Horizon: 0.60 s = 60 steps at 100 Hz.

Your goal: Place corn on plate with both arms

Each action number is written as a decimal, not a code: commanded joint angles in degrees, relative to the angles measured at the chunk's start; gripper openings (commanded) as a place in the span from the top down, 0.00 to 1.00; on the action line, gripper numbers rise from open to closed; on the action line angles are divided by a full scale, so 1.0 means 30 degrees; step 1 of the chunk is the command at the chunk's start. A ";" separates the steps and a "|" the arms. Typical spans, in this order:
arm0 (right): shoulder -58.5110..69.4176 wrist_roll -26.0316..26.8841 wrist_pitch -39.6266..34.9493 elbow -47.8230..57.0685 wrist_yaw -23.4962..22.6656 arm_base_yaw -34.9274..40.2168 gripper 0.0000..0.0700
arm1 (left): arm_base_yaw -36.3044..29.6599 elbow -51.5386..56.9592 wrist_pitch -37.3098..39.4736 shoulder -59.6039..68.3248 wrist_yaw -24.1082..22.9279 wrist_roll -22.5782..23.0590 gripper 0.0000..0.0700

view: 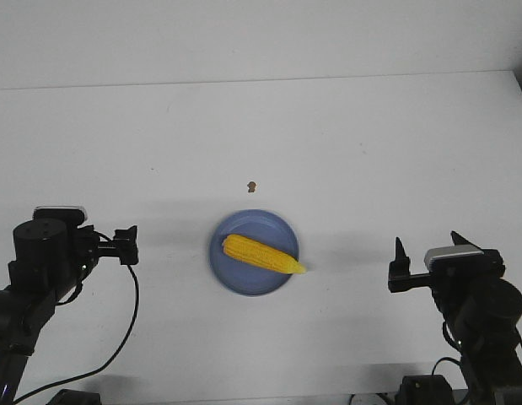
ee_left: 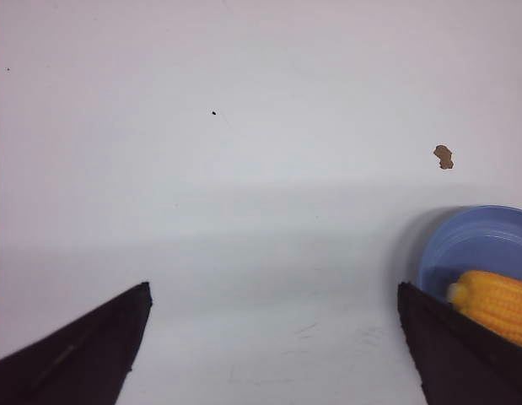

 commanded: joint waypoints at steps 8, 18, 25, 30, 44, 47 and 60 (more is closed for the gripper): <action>-0.1064 0.0335 0.0328 -0.0568 0.0444 -0.0015 0.00 | -0.0051 0.0138 0.0175 0.0124 -0.0109 0.0226 0.16; -0.1282 0.0554 0.0313 -0.1056 0.0546 -0.0007 0.00 | -0.0051 0.0022 0.0219 0.0109 -0.0109 0.0226 0.16; -0.1275 0.0619 0.0342 -0.1275 0.0546 -0.0007 0.00 | -0.0051 -0.0029 0.0211 0.0109 -0.0117 0.0226 0.16; -0.1253 0.0758 0.0481 -0.1311 0.0532 -0.0007 0.00 | -0.0051 -0.0036 0.0240 0.0109 -0.0109 0.0219 0.16; -0.1246 0.0998 0.1756 -0.1311 0.0532 -0.0007 0.00 | -0.0051 -0.0036 0.0321 0.0022 -0.0109 0.0219 0.16; -0.1246 0.1056 0.2047 -0.1311 0.0532 -0.0007 0.00 | -0.0051 -0.0036 0.0335 -0.0007 -0.0109 0.0219 0.16; -0.1246 0.1064 0.2455 -0.1311 0.0517 -0.0007 0.00 | -0.0051 -0.0036 0.0379 -0.0102 -0.0117 0.0233 0.16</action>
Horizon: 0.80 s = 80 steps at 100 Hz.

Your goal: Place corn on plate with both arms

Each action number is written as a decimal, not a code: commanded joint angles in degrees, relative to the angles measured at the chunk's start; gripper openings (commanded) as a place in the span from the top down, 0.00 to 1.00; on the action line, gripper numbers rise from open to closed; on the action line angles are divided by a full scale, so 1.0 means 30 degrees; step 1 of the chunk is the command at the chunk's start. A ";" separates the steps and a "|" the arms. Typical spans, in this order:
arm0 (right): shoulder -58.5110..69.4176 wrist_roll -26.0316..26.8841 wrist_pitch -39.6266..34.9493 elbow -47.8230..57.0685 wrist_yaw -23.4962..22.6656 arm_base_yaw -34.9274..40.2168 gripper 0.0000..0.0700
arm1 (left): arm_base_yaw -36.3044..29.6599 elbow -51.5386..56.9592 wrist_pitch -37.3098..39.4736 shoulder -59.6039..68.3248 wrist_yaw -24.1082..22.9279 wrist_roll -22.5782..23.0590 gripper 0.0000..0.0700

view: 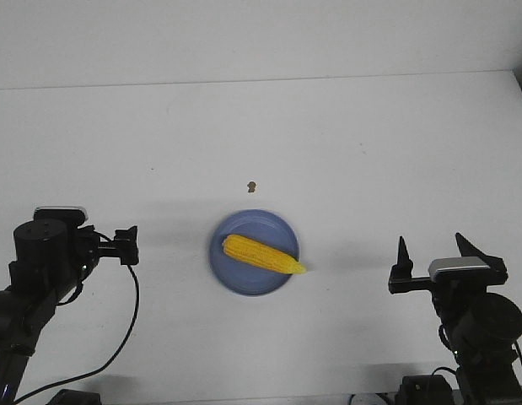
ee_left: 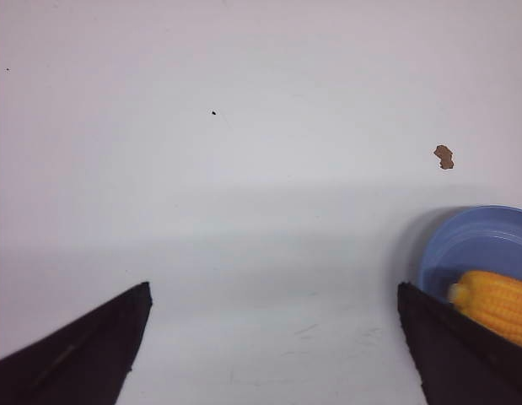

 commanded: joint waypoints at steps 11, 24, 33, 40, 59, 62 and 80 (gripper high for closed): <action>0.0029 0.0357 0.0160 0.0175 0.0029 -0.0015 0.00 | -0.0051 0.0117 0.0364 -0.0058 -0.0248 0.0233 0.16; 0.0029 0.0342 0.0160 0.0175 0.0022 -0.0015 0.10 | -0.0051 0.0117 0.0546 -0.0058 -0.0393 0.0226 0.18; 0.0029 0.0342 0.0160 0.0175 0.0029 -0.0015 0.36 | -0.0051 0.0117 0.0612 -0.0058 -0.0401 0.0233 0.47; 0.0029 0.0335 0.0160 0.0175 0.0036 -0.0015 0.58 | -0.0051 0.0117 0.0656 -0.0058 -0.0444 0.0233 0.81; 0.0029 0.0328 0.0175 0.0175 0.0058 -0.0015 1.00 | -0.0051 0.0117 0.0925 -0.0051 -0.0474 0.0226 0.99; 0.0029 0.0328 0.0175 0.0182 0.0058 -0.0015 1.00 | -0.0051 0.0117 0.0969 -0.0051 -0.0474 0.0226 0.99; 0.0029 0.0328 0.0175 0.0182 0.0058 -0.0015 1.00 | -0.0051 0.0117 0.1035 -0.0058 -0.0466 0.0233 0.99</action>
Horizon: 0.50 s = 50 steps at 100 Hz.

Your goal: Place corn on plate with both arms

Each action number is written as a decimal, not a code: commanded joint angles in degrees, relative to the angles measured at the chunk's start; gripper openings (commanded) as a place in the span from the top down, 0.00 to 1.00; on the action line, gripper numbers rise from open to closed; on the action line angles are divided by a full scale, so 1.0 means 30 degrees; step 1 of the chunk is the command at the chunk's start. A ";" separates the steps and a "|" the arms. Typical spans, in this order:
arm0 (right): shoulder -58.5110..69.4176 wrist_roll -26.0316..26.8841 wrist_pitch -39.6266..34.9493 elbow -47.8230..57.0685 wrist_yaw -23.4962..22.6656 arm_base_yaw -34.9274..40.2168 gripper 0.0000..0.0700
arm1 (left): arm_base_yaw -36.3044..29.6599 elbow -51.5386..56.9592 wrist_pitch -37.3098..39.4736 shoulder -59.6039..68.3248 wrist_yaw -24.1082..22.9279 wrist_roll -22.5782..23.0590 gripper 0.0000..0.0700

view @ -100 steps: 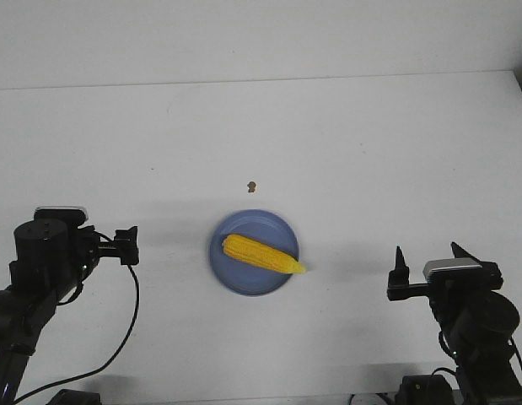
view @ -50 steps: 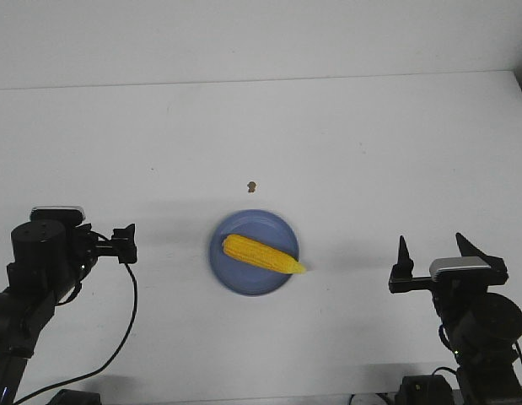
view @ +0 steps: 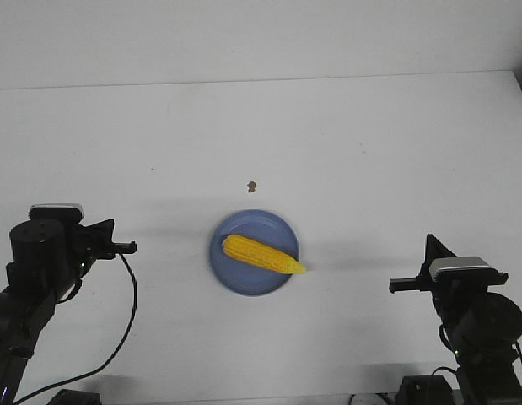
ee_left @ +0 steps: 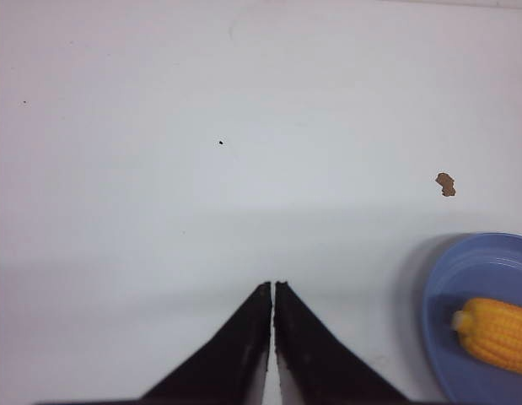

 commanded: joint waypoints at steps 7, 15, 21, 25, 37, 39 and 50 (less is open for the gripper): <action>0.0029 0.0189 0.0175 0.0182 0.0051 -0.0015 1.00 | -0.0051 0.0117 0.0131 0.0080 -0.0066 0.0219 0.99; 0.0029 0.0189 0.0182 0.0182 0.0051 -0.0015 1.00 | -0.0051 0.0117 0.0131 0.0080 -0.0066 0.0219 0.98; 0.0029 0.0189 0.0182 0.0182 0.0051 -0.0015 1.00 | -0.0051 0.0117 0.0131 0.0080 -0.0058 0.0219 0.98; 0.0029 0.0189 0.0182 0.0182 0.0051 -0.0015 1.00 | -0.0051 0.0117 0.0131 0.0080 -0.0058 0.0226 0.98; 0.0029 0.0189 0.0182 0.0182 0.0044 -0.0015 1.00 | -0.0051 0.0117 0.0182 0.0080 -0.0058 0.0219 0.98; 0.0029 0.0189 0.0182 0.0182 0.0044 -0.0015 1.00 | -0.0051 0.0117 0.0197 0.0080 -0.0066 0.0219 0.98; 0.0029 0.0189 0.0182 0.0182 0.0044 -0.0015 1.00 | -0.0051 0.0117 0.0255 0.0080 -0.0058 0.0219 0.98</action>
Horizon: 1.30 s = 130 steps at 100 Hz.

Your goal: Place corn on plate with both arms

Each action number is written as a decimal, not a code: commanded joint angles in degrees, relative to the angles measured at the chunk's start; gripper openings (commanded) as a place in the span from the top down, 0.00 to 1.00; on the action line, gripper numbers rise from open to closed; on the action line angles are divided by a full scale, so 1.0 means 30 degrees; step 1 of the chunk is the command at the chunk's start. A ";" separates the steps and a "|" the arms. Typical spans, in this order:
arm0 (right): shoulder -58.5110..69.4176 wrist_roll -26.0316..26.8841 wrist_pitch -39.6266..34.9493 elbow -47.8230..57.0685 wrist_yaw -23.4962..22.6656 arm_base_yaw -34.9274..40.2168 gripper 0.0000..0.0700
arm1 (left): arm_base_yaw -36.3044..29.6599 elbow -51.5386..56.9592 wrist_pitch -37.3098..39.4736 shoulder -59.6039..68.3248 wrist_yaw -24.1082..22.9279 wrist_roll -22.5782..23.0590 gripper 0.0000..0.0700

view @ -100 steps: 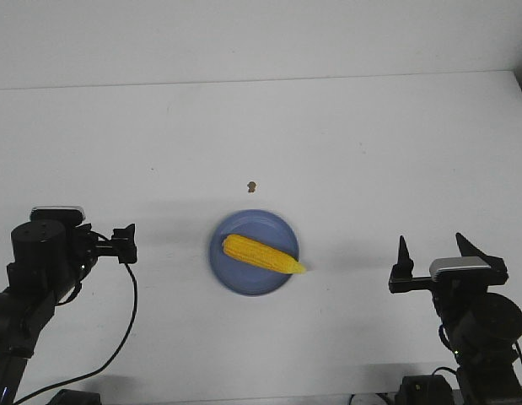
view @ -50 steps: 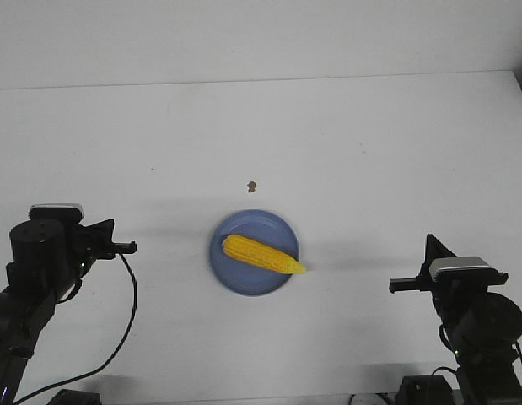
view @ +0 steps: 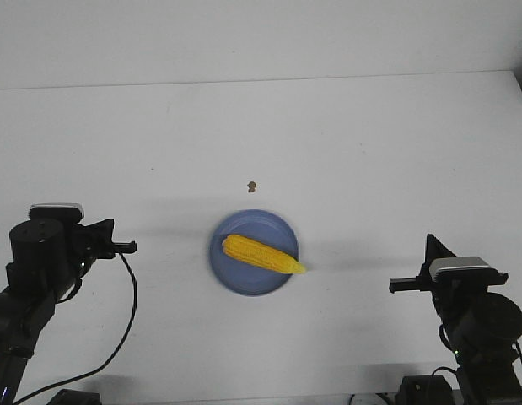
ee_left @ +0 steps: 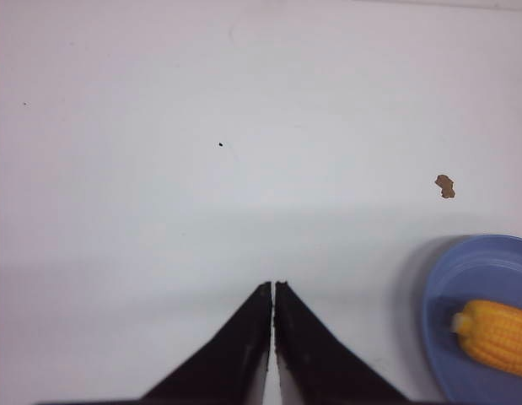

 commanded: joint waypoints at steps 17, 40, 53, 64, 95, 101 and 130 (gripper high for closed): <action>0.0029 0.0189 0.0175 0.0182 0.0044 -0.0007 1.00 | -0.0051 0.0117 0.0182 0.0080 -0.0058 0.0219 0.98; 0.0029 0.0189 0.0175 0.0182 0.0044 -0.0007 1.00 | -0.0051 0.0117 0.0182 0.0080 -0.0058 0.0219 0.98; 0.0029 0.0197 0.0175 0.0182 0.0044 -0.0007 1.00 | -0.0051 0.0124 0.0182 0.0080 -0.0058 0.0211 0.98; 0.0029 0.0189 0.0175 0.0182 0.0044 -0.0007 1.00 | -0.0051 0.0124 0.0182 0.0080 -0.0058 0.0211 0.98; 0.0029 0.0197 0.0175 0.0182 0.0044 -0.0007 1.00 | -0.0051 0.0124 0.0182 0.0080 -0.0051 0.0211 0.98; 0.0029 0.0189 0.0175 0.0182 0.0044 -0.0007 1.00 | -0.0051 0.0124 0.0182 0.0080 -0.0058 0.0211 0.98; 0.0029 0.0189 0.0175 0.0182 0.0036 -0.0007 1.00 | -0.0051 0.0124 0.1275 0.0073 -0.0036 0.0189 0.98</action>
